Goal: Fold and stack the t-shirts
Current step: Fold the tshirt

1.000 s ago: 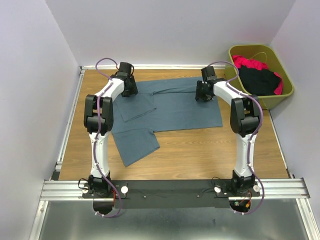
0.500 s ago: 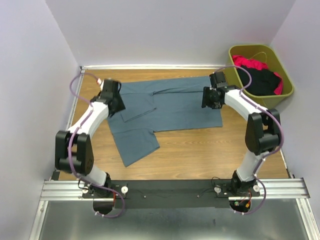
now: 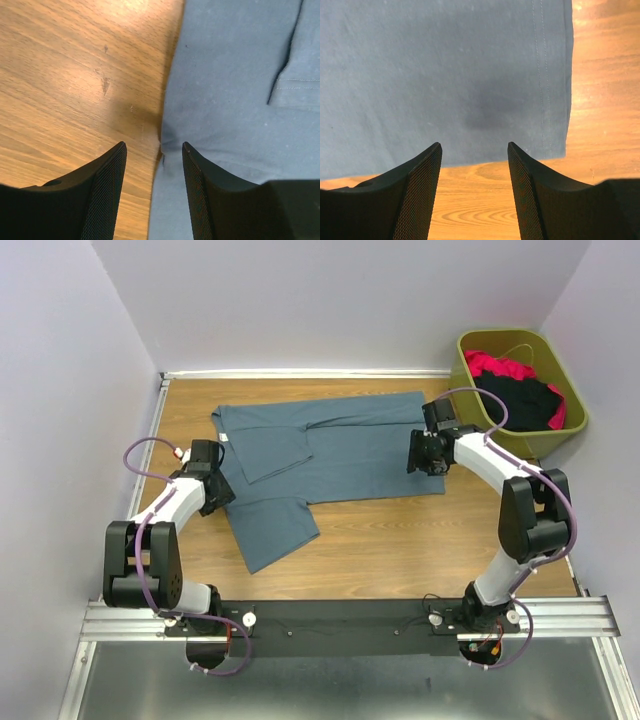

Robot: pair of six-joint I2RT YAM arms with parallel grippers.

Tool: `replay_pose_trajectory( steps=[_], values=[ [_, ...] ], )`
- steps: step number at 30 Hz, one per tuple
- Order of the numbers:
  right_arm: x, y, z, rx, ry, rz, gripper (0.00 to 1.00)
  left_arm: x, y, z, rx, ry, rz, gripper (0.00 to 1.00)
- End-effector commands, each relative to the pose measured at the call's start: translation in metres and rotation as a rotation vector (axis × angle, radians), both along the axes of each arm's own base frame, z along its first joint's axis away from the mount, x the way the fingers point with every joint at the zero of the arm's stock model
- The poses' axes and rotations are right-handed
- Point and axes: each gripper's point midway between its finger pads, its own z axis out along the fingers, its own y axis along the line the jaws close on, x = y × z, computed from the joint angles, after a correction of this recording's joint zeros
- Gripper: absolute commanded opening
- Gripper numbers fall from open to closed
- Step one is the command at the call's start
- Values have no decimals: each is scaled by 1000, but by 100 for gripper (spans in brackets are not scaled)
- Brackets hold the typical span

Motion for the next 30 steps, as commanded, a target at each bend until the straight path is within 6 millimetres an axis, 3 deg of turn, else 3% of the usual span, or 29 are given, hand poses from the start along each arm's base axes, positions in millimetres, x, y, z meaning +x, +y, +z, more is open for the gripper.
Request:
replay_pose_trajectory(
  steps=[1, 8, 16, 19, 21, 25, 30],
  values=[
    [-8, -5, 6, 3, -7, -30, 63, 1, -2, -7, -12, -17, 5, 56],
    [-18, -13, 4, -26, -4, -53, 63, -14, -3, -28, -16, 37, -1, 54],
    [-22, -23, -1, -69, 1, -86, 63, -11, -4, -32, -17, 41, -25, 50],
    [-24, -28, -3, -91, 1, -108, 62, -12, -6, -35, -25, 48, -35, 33],
    [-25, -30, -4, -98, 1, -125, 62, -12, -6, -35, -25, 48, -35, 30],
    [-30, -37, -4, -115, -3, -162, 62, -12, -7, -33, -29, 38, -42, 4],
    [-34, -42, -7, -109, 3, -214, 62, -12, -8, -31, -33, 47, -54, 0]
  ],
)
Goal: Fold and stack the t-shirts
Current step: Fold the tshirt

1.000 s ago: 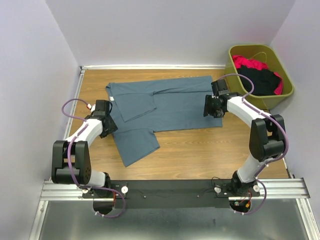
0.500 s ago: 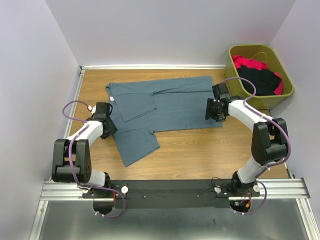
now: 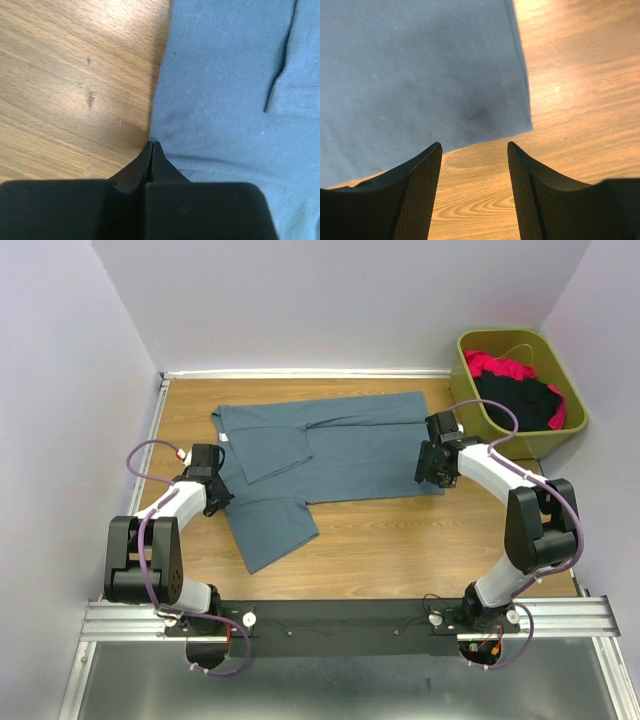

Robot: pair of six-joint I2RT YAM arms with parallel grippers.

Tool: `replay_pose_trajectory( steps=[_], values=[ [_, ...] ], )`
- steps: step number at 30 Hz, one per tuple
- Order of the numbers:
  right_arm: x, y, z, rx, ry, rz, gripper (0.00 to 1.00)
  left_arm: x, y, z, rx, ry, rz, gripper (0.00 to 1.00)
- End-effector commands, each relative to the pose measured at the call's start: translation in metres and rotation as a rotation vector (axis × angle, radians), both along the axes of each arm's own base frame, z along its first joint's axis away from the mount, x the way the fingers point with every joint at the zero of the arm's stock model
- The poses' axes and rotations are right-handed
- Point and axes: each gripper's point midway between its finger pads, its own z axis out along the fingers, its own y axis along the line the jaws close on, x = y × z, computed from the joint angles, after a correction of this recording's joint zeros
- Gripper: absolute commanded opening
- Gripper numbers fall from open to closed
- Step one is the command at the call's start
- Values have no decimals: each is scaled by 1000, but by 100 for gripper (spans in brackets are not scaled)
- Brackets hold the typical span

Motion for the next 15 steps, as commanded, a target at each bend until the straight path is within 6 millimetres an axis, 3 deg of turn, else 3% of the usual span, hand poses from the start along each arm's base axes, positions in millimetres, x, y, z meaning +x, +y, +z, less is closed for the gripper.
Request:
replay_pose_trajectory(
  steps=[1, 6, 15],
  values=[
    [-5, -15, 4, -20, -15, -89, 62, -18, -3, -14, -12, 79, -23, 0],
    [-8, -17, -4, -10, 3, -128, 60, -16, -1, -3, 1, 58, -18, 0],
    [-10, -31, -9, -16, -1, -197, 56, -16, -1, -1, 2, 54, -23, 0]
  ],
)
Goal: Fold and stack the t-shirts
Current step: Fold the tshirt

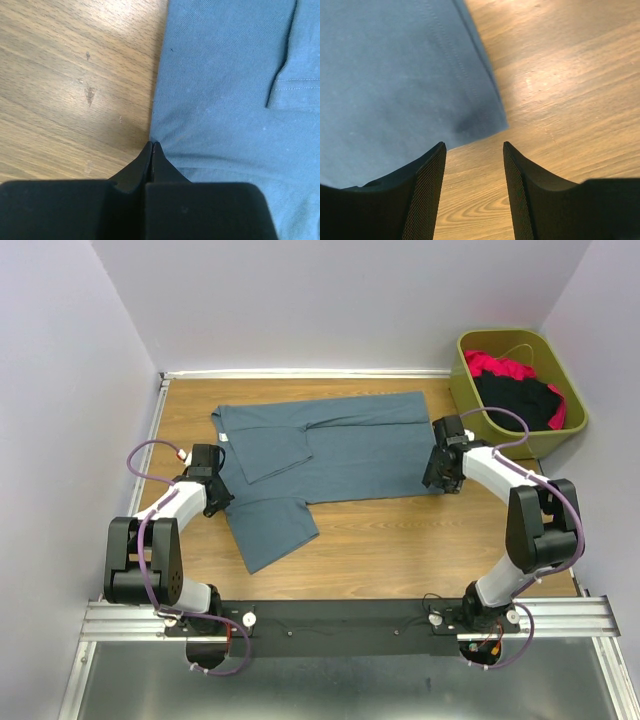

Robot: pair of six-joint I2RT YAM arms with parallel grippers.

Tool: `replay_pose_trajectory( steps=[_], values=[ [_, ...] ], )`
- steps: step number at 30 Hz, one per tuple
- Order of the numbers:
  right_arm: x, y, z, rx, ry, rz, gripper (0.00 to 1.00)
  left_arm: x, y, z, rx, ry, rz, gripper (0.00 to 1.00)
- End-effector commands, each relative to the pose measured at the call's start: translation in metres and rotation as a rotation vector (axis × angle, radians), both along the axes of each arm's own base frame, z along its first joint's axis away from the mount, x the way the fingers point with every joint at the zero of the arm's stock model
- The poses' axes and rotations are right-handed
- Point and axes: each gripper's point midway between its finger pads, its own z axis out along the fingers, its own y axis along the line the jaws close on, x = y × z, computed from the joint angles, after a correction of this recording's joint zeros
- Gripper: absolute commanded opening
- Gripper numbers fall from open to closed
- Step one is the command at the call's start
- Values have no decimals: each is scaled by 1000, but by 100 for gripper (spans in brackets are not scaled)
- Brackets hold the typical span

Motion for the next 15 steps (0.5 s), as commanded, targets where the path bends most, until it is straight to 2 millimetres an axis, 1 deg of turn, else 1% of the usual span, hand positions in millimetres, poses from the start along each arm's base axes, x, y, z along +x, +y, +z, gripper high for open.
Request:
replay_pose_trajectory(
  steps=[1, 3, 6, 11, 15],
  values=[
    [-1, -13, 2, -25, -22, -71, 56, -13, 0, -1, 2, 44, -13, 0],
    [-1, -17, -1, -22, -22, -87, 56, -13, 0, -1, 4, 44, -12, 0],
    [-1, -17, -4, 17, -25, -100, 55, -13, 0, -1, 3, 44, -14, 0],
    [-1, -24, -11, 37, -31, -136, 54, -13, 0, -1, 4, 43, -15, 0],
    [2, -26, -14, 61, -34, -144, 53, -13, 0, 0, 4, 42, -12, 0]
  ],
)
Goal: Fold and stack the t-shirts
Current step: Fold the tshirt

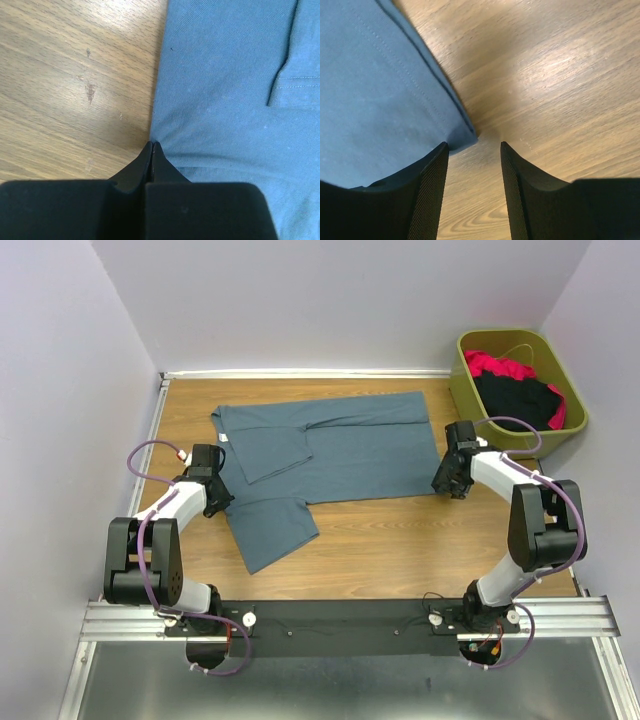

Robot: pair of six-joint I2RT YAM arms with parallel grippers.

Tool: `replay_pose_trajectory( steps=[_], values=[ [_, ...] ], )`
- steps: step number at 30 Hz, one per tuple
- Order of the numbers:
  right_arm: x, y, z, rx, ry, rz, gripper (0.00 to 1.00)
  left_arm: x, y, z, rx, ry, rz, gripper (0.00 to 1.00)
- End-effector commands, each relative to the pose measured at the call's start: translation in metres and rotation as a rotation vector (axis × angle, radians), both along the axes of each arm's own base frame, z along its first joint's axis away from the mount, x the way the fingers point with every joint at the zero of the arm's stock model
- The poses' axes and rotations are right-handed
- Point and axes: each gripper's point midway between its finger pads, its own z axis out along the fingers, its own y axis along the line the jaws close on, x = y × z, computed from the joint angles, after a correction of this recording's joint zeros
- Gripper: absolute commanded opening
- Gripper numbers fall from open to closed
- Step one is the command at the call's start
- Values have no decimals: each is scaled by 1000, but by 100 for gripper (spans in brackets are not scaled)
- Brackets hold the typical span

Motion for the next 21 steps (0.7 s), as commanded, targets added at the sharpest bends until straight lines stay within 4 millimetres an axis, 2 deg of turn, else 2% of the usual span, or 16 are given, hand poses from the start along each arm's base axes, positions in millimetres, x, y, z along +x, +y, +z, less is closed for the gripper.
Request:
replay_pose_trajectory(
  steps=[1, 7, 13, 19, 21],
  values=[
    [6, 0, -2, 38, -37, -29, 52, -11, 0, 0, 5, 34, -11, 0],
    [2, 2, -16, 67, -17, -32, 52, -10, 0, 0, 6, 34, -9, 0],
    [-10, 1, -26, 74, 11, -39, 46, -11, -1, -1, -3, 39, -5, 0],
    [-17, -4, -30, 74, 25, -49, 32, -11, -2, 1, -12, 41, -4, 0],
    [-18, -4, -30, 76, 27, -50, 23, -11, -3, 1, -17, 43, -8, 0]
  ],
)
